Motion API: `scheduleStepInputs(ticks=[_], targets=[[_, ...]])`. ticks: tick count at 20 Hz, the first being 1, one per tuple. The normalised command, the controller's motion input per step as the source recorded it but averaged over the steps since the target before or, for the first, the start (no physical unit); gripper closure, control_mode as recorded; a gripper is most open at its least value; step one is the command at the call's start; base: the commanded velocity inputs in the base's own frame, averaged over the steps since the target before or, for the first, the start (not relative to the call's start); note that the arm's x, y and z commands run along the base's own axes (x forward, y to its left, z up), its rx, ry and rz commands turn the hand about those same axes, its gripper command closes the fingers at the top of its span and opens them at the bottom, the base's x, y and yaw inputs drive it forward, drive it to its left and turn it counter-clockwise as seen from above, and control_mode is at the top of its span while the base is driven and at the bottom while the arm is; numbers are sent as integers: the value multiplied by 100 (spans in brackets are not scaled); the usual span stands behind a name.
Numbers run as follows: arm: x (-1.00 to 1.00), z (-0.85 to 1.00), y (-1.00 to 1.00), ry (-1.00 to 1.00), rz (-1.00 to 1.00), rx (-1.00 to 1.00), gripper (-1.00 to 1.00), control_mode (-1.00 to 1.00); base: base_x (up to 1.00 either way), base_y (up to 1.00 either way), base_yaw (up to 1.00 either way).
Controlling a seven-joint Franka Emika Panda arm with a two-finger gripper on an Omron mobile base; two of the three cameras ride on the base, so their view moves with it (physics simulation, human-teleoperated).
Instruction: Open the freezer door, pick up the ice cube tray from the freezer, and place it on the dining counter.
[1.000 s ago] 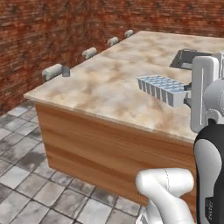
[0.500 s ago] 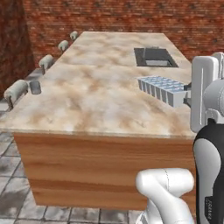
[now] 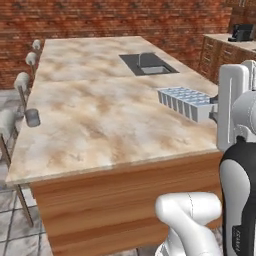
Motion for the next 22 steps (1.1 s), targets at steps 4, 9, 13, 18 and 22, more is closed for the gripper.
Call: scheduleStepInputs(ticks=[4,9,13,18,22], targets=[[0,0,0,0,0,0,100,100,27,90,-25],[0,0,0,0,0,0,100,100,39,58,-1],[0,0,0,0,0,0,100,100,58,21,0],[0,0,0,0,0,0,100,100,65,10,1],[0,0,0,0,0,0,100,100,67,17,3]])
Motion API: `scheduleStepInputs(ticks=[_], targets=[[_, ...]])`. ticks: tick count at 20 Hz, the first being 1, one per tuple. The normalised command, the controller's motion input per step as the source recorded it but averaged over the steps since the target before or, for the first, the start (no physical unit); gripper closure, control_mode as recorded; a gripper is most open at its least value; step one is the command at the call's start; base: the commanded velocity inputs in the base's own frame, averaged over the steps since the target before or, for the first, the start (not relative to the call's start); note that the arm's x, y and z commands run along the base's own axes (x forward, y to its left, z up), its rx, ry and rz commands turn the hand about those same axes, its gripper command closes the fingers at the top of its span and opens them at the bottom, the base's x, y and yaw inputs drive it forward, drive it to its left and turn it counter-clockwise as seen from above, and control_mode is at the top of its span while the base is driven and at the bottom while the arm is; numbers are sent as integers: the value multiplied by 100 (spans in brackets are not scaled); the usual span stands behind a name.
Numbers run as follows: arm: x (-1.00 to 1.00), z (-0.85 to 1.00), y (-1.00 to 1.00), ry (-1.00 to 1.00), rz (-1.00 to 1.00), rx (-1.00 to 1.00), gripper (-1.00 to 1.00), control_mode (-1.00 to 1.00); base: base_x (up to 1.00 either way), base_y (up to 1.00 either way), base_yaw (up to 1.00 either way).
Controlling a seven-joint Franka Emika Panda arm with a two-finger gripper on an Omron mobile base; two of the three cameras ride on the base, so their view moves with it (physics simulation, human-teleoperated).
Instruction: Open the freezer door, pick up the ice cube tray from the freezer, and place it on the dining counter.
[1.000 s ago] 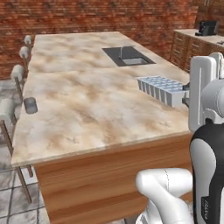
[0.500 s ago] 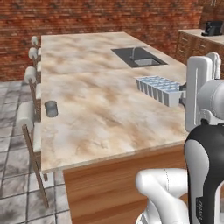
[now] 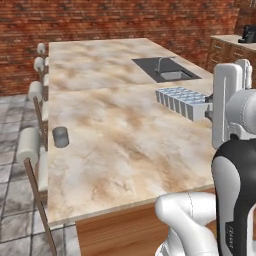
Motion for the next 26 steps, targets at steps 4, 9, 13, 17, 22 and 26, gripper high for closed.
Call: scheduleStepInputs(ticks=[4,9,13,17,22,26], targets=[[50,-12,8,0,5,0,100,-100,44,11,5],[100,-44,3,1,11,0,100,-100,0,0,0],[100,-56,12,8,10,0,100,-100,0,0,0],[100,-66,34,5,8,0,100,-100,0,0,0],[100,-61,39,2,7,0,100,-100,0,0,0],[100,-65,38,0,3,0,100,-100,0,0,0]])
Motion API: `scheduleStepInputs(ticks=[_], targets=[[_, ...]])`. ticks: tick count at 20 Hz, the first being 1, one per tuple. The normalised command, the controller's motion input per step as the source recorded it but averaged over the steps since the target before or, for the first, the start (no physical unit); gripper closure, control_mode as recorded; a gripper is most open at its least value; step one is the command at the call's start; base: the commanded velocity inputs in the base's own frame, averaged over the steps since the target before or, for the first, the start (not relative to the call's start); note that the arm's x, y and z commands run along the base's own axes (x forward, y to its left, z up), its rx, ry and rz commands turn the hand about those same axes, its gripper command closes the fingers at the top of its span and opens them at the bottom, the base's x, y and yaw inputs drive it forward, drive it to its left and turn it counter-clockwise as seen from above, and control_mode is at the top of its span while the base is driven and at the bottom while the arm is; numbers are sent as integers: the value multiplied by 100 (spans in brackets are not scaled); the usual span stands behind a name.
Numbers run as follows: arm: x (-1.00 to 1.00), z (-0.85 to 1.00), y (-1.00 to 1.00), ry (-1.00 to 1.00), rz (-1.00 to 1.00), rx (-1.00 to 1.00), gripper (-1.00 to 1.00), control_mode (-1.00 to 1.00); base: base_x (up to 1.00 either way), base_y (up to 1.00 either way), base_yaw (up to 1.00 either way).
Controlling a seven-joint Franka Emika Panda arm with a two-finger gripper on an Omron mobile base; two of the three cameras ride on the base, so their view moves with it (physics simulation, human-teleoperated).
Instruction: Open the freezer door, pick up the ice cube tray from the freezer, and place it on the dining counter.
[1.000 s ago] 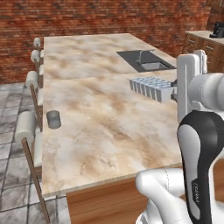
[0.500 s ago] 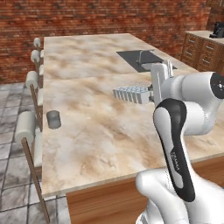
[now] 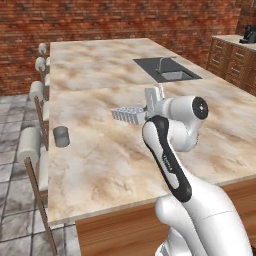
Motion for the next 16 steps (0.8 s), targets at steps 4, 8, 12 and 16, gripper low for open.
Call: scheduleStepInputs(ticks=[4,8,12,16], targets=[[98,-63,40,6,1,0,100,-100,0,0,0],[86,-53,31,18,4,0,100,-100,0,0,0],[81,-61,14,9,8,0,100,-100,0,0,0],[71,-83,15,0,9,0,100,-100,0,0,0]])
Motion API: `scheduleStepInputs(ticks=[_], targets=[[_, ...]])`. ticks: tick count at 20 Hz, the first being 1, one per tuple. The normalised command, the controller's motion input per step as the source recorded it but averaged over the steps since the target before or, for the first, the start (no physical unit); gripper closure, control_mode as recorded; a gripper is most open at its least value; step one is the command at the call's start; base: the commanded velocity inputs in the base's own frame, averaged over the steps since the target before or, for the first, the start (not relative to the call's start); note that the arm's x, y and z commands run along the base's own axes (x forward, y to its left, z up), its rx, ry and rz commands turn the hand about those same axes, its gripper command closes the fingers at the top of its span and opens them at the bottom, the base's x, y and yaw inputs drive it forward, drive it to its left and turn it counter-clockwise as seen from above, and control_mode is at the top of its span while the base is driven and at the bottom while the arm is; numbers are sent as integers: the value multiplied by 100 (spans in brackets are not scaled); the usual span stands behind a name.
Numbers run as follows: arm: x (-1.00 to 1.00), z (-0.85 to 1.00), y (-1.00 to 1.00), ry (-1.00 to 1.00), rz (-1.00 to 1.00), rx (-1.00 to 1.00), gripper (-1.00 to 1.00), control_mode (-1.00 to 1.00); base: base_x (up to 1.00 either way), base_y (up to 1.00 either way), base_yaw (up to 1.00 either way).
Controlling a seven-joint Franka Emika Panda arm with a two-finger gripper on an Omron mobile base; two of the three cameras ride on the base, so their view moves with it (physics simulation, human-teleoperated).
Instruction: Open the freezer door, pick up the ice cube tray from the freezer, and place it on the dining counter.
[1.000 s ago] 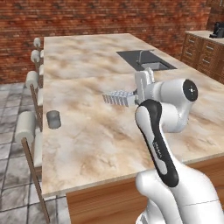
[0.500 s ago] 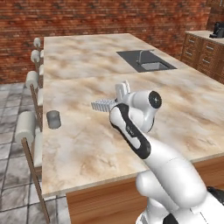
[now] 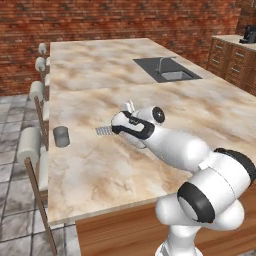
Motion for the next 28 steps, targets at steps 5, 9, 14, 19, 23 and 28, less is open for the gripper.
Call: scheduleStepInputs(ticks=[5,9,14,19,23,28], targets=[[44,-96,21,-5,8,0,100,-100,0,0,0],[27,-93,25,-14,4,0,100,-100,0,0,0],[27,-57,25,-3,0,0,100,-100,0,0,0],[59,-16,23,6,0,0,100,-100,0,0,0],[64,0,20,12,0,0,100,-100,0,0,0],[39,30,12,14,0,0,-100,-100,0,0,0]])
